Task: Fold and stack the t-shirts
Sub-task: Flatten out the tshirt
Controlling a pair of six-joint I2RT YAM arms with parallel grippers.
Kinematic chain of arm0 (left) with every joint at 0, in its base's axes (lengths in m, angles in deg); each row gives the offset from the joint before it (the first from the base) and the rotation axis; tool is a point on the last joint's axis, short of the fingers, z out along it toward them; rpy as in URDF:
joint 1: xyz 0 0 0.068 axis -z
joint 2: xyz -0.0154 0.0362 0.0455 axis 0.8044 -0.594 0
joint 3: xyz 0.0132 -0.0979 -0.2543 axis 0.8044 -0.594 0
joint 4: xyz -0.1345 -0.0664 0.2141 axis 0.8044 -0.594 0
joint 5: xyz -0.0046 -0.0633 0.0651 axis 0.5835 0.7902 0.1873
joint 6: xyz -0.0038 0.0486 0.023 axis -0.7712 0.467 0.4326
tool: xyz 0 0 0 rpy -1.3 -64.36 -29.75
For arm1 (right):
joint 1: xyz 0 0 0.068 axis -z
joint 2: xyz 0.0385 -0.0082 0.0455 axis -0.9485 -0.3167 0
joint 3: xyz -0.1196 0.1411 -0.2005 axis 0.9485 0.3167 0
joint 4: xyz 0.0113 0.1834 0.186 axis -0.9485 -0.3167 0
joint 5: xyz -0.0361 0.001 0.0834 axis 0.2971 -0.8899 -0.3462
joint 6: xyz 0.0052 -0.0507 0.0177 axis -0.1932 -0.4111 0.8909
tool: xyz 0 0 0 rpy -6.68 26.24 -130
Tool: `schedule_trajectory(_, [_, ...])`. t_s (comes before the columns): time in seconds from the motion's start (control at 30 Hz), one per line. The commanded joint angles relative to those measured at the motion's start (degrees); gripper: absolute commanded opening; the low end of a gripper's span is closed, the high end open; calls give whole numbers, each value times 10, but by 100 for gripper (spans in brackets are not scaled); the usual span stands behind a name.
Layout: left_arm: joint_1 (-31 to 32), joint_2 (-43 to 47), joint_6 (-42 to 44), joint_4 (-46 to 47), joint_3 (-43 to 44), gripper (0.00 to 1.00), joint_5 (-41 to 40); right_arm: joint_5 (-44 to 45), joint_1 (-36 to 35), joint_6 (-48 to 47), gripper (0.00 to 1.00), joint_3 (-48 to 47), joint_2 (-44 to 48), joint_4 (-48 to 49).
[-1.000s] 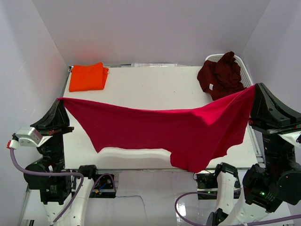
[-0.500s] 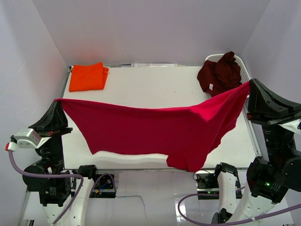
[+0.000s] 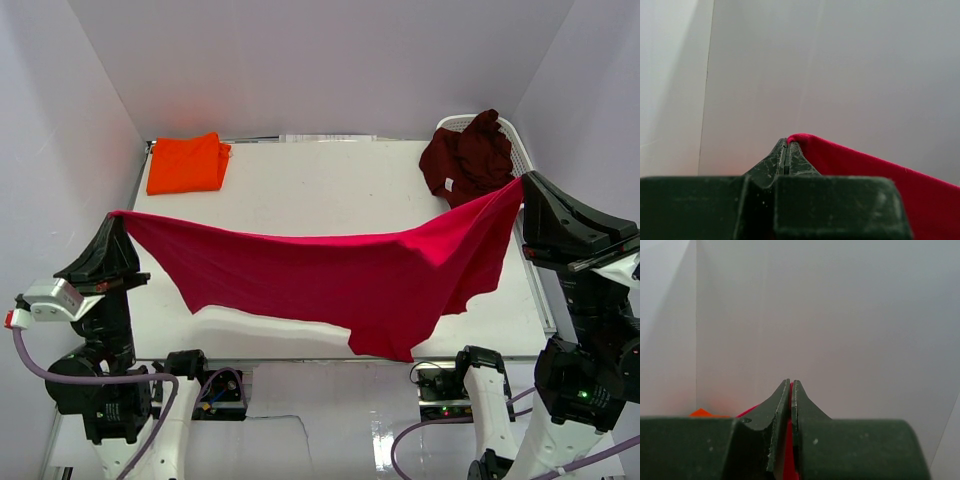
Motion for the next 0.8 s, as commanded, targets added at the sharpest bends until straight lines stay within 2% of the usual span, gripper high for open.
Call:
schedule_trajectory(0.0, [-7, -17, -9, 0, 4, 0, 4, 11, -4, -10, 8, 7, -18, 15])
schedule_trajectory(0.47, [-7, -88, -17, 45, -26, 0, -5, 10, 2, -19, 8, 11, -78, 15])
schedule_trajectory(0.6, [-7, -101, -21, 53, -65, 0, -12, -12, 2, -9, 8, 38, -103, 16])
schedule_trajectory(0.77, [-7, -104, -39, 87, -113, 0, -12, -5, 2, -2, 8, 121, -88, 41])
